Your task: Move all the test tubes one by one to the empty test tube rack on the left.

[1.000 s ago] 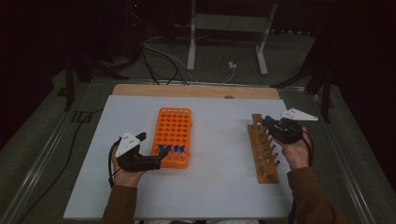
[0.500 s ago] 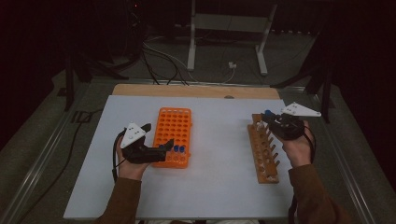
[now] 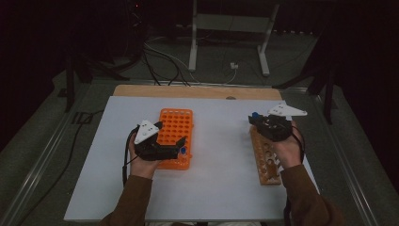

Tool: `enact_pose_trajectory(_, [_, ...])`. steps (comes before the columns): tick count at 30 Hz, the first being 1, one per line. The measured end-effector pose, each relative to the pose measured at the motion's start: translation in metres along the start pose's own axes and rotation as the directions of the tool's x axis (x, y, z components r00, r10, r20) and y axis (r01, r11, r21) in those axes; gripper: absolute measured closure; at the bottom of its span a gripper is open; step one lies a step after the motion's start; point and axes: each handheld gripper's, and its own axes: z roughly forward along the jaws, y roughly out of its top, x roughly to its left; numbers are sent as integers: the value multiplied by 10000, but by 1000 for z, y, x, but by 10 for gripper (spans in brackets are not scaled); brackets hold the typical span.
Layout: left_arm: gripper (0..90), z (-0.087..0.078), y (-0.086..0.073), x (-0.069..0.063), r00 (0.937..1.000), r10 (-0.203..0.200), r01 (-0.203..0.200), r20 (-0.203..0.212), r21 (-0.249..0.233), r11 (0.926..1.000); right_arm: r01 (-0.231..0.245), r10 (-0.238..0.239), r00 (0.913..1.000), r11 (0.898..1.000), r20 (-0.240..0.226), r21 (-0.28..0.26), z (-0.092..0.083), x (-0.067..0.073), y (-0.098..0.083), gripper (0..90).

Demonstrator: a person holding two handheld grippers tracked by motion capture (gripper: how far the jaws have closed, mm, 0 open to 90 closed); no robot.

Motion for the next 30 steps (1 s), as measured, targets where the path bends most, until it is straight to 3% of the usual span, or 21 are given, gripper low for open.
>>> enact_pose_trajectory(15, [14, 27, 5, -23, 9989, 214, -227, 423, 290, 9993, 311, -300, 9936, 9995, -1089, 84, 18, 40, 15, 770])
enact_pose_trajectory(19, [30, 32, 7, -29, 9979, 355, -375, 545, 358, 9987, 427, -407, 9910, 9990, -1277, 131, 23, 50, 17, 770])
enact_pose_trajectory(30, [48, 42, 8, -36, 9973, 244, -278, 686, 493, 9984, 585, -542, 9843, 9981, -1678, 205, 32, 69, 20, 769])
